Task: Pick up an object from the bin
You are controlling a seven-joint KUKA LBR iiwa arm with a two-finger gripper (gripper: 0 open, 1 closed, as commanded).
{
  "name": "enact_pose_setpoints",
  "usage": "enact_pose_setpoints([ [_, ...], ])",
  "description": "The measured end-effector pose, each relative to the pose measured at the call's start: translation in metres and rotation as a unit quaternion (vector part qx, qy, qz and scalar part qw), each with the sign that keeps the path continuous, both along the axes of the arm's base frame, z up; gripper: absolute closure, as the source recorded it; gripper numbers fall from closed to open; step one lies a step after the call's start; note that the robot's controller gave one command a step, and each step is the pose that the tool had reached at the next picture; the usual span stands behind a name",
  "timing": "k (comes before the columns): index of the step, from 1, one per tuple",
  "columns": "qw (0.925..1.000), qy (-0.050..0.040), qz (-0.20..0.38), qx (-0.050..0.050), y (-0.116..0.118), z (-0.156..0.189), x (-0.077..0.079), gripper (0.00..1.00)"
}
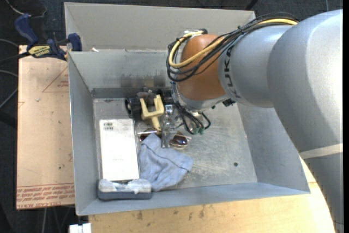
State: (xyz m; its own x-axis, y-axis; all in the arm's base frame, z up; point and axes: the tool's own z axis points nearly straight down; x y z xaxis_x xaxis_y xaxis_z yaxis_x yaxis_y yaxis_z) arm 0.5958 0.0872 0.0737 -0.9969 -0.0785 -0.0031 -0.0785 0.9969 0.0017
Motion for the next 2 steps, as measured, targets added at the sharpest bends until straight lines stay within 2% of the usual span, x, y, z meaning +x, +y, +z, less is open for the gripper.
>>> enact_pose_setpoints([
  [1, 1.0000, 0.0044, 0.009, -0.002, 0.007, 0.036, -0.005, 1.00],
  [2, 0.9999, 0.0026, 0.012, 0.000, -0.004, 0.097, -0.008, 1.00],
])
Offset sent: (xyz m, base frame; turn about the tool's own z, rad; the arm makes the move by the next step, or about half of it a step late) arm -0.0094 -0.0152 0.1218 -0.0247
